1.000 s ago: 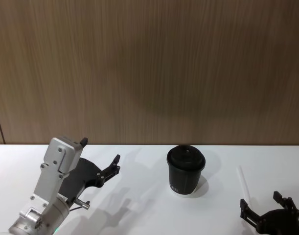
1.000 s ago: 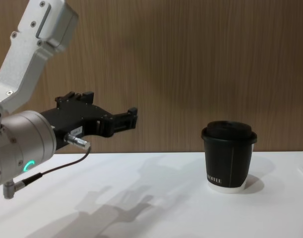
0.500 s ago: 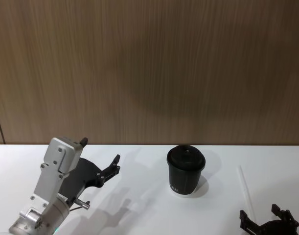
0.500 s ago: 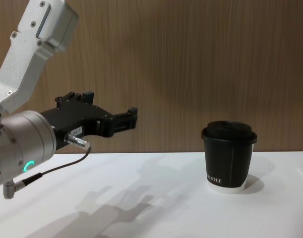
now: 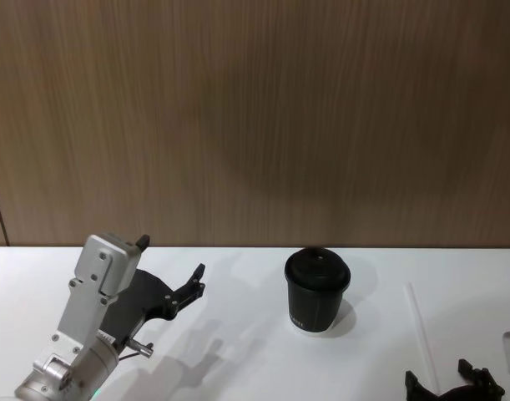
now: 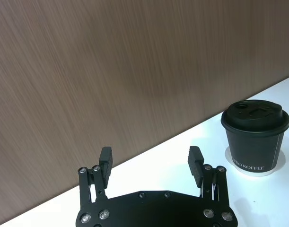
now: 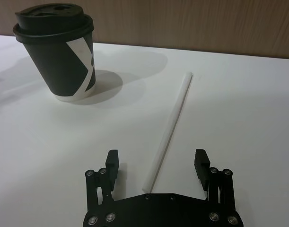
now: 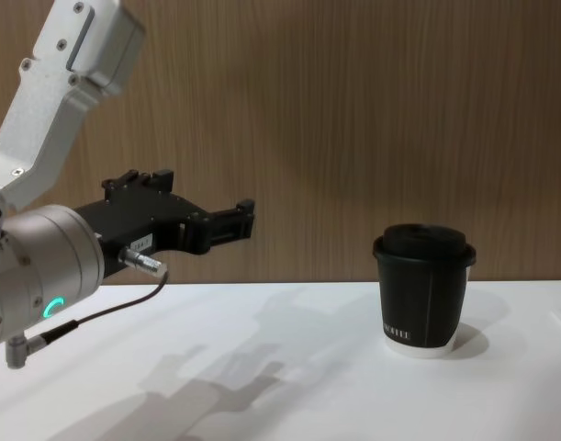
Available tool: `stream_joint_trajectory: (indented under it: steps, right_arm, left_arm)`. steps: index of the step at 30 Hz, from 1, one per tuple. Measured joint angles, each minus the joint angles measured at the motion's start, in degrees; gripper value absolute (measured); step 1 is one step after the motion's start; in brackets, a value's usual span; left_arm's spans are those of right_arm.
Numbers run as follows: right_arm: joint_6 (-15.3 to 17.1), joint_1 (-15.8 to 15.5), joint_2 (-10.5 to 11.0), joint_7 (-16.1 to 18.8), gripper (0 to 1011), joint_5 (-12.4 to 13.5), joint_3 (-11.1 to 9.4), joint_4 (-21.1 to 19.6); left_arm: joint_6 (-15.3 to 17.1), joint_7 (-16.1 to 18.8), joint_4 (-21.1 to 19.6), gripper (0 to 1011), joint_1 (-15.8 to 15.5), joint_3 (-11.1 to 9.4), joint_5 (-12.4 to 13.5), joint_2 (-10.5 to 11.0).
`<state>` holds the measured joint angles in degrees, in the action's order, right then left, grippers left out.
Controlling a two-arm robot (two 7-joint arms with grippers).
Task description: Pick up the straw with one hand, pass it to the other hand, and insert it into the cup.
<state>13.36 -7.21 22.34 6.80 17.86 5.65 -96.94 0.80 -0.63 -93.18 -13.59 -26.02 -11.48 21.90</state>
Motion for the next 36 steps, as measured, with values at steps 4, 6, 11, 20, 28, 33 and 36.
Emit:
stream_joint_trajectory:
  steps: [4,6,11,20,28,33,36]
  right_arm:
    - [0.2,0.2,-0.2,0.3,1001,-0.2,0.0,0.5]
    - [0.2,0.3,-0.2,0.4,1001,-0.3,0.0,0.7]
    - [0.6,0.6,-0.7,0.6,1001,-0.3,0.0,1.1]
    - [1.1,1.1,-1.2,1.1,926,-0.2,-0.2,1.7]
    - [1.3,1.3,-1.5,1.3,708,-0.1,-0.3,2.0]
    - [1.5,1.3,-1.6,1.4,524,0.0,-0.3,2.1]
    - [1.5,1.3,-1.7,1.4,420,0.0,-0.3,2.2]
  left_arm:
    - [0.0,0.0,0.0,1003,0.0,0.0,0.0,0.0]
    - [0.0,0.0,0.0,1003,0.0,0.0,0.0,0.0]
    - [0.0,0.0,0.0,1003,0.0,0.0,0.0,0.0]
    - [0.0,0.0,0.0,1003,0.0,0.0,0.0,0.0]
    - [0.0,0.0,0.0,1003,0.0,0.0,0.0,0.0]
    - [0.0,0.0,0.0,1003,0.0,0.0,0.0,0.0]
    - [0.0,0.0,0.0,1003,0.0,0.0,0.0,0.0]
